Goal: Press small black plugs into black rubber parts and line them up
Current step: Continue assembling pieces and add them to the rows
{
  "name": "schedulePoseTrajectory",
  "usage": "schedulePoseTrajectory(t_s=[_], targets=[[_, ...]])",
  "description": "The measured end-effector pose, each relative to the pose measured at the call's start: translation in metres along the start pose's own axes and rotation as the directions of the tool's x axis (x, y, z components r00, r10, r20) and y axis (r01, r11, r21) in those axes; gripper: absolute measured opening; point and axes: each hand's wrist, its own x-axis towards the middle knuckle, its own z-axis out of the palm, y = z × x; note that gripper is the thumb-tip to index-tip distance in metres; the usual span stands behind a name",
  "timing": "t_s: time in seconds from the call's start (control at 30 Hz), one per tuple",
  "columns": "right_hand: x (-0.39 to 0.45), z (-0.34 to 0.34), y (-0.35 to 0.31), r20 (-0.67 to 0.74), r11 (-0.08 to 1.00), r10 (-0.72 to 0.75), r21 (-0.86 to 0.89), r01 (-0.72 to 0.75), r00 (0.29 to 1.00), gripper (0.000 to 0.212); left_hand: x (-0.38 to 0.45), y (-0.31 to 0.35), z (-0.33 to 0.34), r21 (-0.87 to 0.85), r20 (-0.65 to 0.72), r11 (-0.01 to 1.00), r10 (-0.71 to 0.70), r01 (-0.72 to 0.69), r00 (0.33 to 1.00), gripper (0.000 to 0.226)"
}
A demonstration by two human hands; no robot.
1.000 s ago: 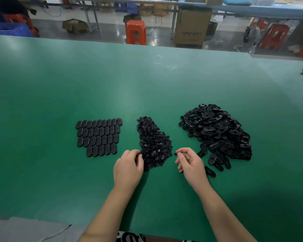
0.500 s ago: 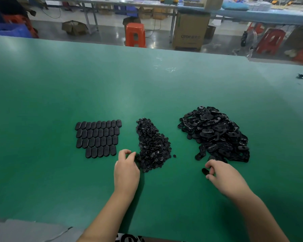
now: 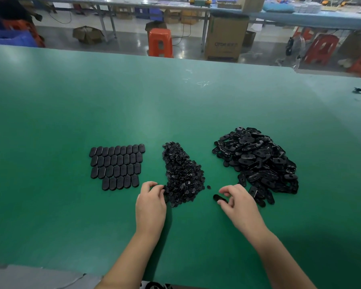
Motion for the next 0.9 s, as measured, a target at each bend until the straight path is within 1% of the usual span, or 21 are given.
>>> schedulePoseTrajectory(t_s=[0.1,0.17,0.27,0.3,0.33,0.4,0.47,0.5,0.57,0.63,0.7,0.77,0.8,0.87,0.9], targets=[[0.006,-0.001,0.005,0.078,0.992,0.075,-0.11,-0.066,0.994,0.033,0.0,0.0,-0.001,-0.018,-0.005,1.0,-0.005,0.005,1.0,0.013],[0.01,-0.002,0.006,0.102,0.991,0.079,-0.119,-0.067,0.992,0.027,0.0,0.001,-0.002,-0.04,-0.01,0.999,-0.007,0.006,1.0,0.009],[0.015,-0.002,0.002,0.08,0.994,0.078,-0.082,-0.072,0.994,0.01,0.0,0.002,-0.004,-0.064,-0.012,0.998,-0.015,0.015,1.0,0.005],[0.016,-0.001,0.0,0.063,0.996,0.077,-0.056,-0.074,0.995,0.012,0.0,0.002,-0.004,-0.066,-0.01,0.998,-0.017,0.017,1.0,0.004],[0.016,0.0,-0.001,0.041,0.997,0.068,-0.024,-0.067,0.997,0.015,0.0,0.003,-0.005,-0.065,-0.006,0.998,-0.018,0.017,1.0,0.004],[0.015,0.001,-0.003,-0.047,0.997,0.033,0.077,-0.029,0.998,0.014,0.0,0.004,-0.005,-0.077,-0.013,0.997,-0.016,0.015,1.0,0.005],[0.012,0.003,-0.006,-0.143,0.968,0.036,0.25,0.001,0.989,0.013,0.001,0.004,-0.006,-0.131,-0.032,0.991,-0.026,0.022,0.999,0.004],[0.01,0.005,-0.008,-0.157,0.935,0.059,0.356,0.001,0.986,0.015,0.001,0.005,-0.007,-0.172,-0.035,0.985,-0.032,0.026,0.999,0.005],[0.007,0.012,-0.014,-0.127,0.827,0.105,0.562,-0.015,0.986,0.024,0.0,0.006,-0.009,-0.26,-0.009,0.966,-0.009,0.007,1.0,0.007],[0.005,0.019,-0.02,-0.095,0.716,0.124,0.697,-0.023,0.988,0.03,-0.002,0.009,-0.01,-0.343,0.015,0.939,0.047,-0.039,0.999,0.014],[0.004,0.026,-0.025,-0.095,0.654,0.128,0.756,-0.012,0.987,0.028,-0.005,0.016,-0.008,-0.437,0.04,0.899,0.049,-0.026,0.998,0.022],[0.004,0.035,-0.029,-0.115,0.62,0.138,0.785,0.005,0.984,0.021,-0.007,0.024,-0.002,-0.514,0.117,0.856,0.012,0.05,0.993,0.024],[0.004,0.04,-0.03,-0.124,0.6,0.147,0.8,0.011,0.981,0.021,-0.009,0.028,0.001,-0.538,0.169,0.838,-0.004,0.096,0.986,0.025],[0.005,0.047,-0.031,-0.141,0.571,0.158,0.82,0.026,0.977,0.032,-0.013,0.034,0.008,-0.566,0.246,0.809,-0.016,0.157,0.969,0.026],[0.005,0.05,-0.03,-0.154,0.573,0.16,0.819,0.035,0.975,0.04,-0.015,0.035,0.01,-0.568,0.256,0.808,-0.01,0.159,0.967,0.028]])
